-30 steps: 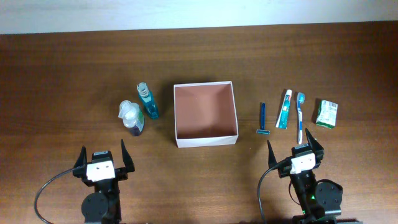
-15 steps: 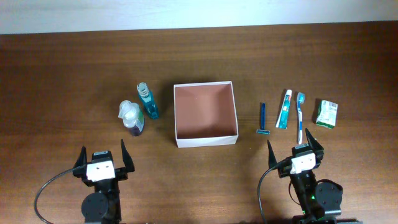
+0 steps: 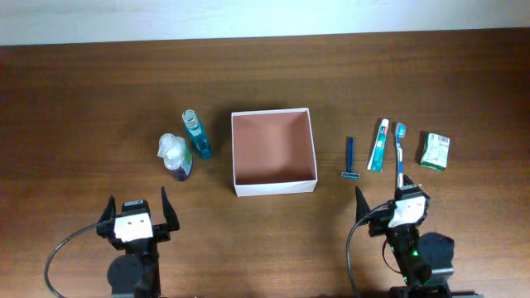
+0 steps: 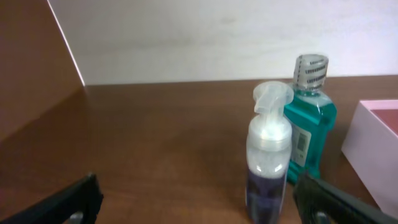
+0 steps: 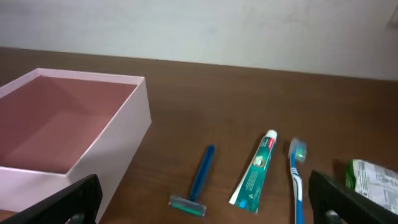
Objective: Pack container
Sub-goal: 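Move the left gripper to the foam soap bottle and grasp it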
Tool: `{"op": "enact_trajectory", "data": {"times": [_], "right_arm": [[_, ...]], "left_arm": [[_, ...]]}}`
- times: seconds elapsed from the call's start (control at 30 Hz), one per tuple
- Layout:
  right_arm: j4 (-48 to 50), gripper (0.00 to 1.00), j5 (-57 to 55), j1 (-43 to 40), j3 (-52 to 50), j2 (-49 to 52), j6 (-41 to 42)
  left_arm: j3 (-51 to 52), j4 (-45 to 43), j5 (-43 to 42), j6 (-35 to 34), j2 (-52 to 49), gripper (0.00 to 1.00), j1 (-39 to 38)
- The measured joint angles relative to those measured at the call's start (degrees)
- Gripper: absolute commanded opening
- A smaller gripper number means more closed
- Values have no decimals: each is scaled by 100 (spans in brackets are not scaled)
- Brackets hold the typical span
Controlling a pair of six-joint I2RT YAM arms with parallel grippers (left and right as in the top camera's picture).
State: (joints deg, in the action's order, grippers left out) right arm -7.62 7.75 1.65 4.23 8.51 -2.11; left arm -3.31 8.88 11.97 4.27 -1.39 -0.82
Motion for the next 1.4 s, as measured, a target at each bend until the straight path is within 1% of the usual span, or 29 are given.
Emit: {"op": "enact_trajectory", "data": {"times": [0.13, 0.23, 0.27, 0.3, 0.33, 0.37, 0.4, 0.43, 0.47, 0.5, 0.53, 0.6, 0.67, 0.77, 0.87, 1.1, 1.3, 1.4], "right_arm": [[-614, 99, -22, 2, 1029, 911, 66], [-1449, 99, -33, 7, 2225, 1838, 85], [-1912, 99, -35, 7, 2815, 2269, 83], [-2299, 99, -42, 7, 3285, 2616, 87], [-2791, 98, -46, 7, 3681, 2887, 90], [-3171, 98, -46, 7, 4135, 3233, 87], [-3429, 98, -44, 7, 4430, 3460, 85], [-3897, 98, -44, 7, 4929, 3829, 90], [-4105, 99, -44, 7, 5165, 4019, 85], [-4599, 98, -44, 7, 5617, 4352, 92], [-4843, 99, -42, 7, 5912, 4586, 92], [-5309, 98, -42, 7, 6376, 4942, 96], [-5552, 98, -46, 7, 6638, 5165, 103], [-5650, 99, -125, 7, 6704, 5292, 103], [-5670, 99, -221, 7, 6704, 5357, 103], [-5672, 99, -262, 7, 6704, 5403, 109], [-5757, 99, -282, 7, 6708, 5519, 109], [-5755, 98, -282, 7, 6708, 5558, 107]], "left_arm": [[-686, 474, 0, -245, -520, 99, 0], [-1517, 645, -20, -498, -1379, 99, 0], [-1823, 752, -46, -560, -1685, 99, 0], [-2273, 1104, -76, -592, -2124, 99, 0], [-2481, 1204, -98, -608, -2356, 99, 0], [-2953, 1672, -127, -632, -2806, 99, 0], [-3285, 1882, -162, -651, -3147, 99, 0], [-3709, 2221, -221, -671, -3550, 100, 0], [-4015, 2487, -278, -688, -3834, 99, 0], [-4444, 2815, -354, -693, -4199, 99, 0], [-4684, 2981, -400, -695, -4415, 99, 0], [-5451, 3891, -573, -697, -5027, 99, 0], [-6175, 4741, -708, -708, -5602, 99, 0], [-6570, 5239, -793, -713, -6024, 99, 0], [-6603, 5580, -863, -713, -6387, 99, 0], [-6771, 5418, -1145, -667, -7167, 99, 0], [-7219, 5379, -1224, -354, -8279, 99, 0], [-7420, 5283, -1224, -254, -8572, 99, 0]]}}
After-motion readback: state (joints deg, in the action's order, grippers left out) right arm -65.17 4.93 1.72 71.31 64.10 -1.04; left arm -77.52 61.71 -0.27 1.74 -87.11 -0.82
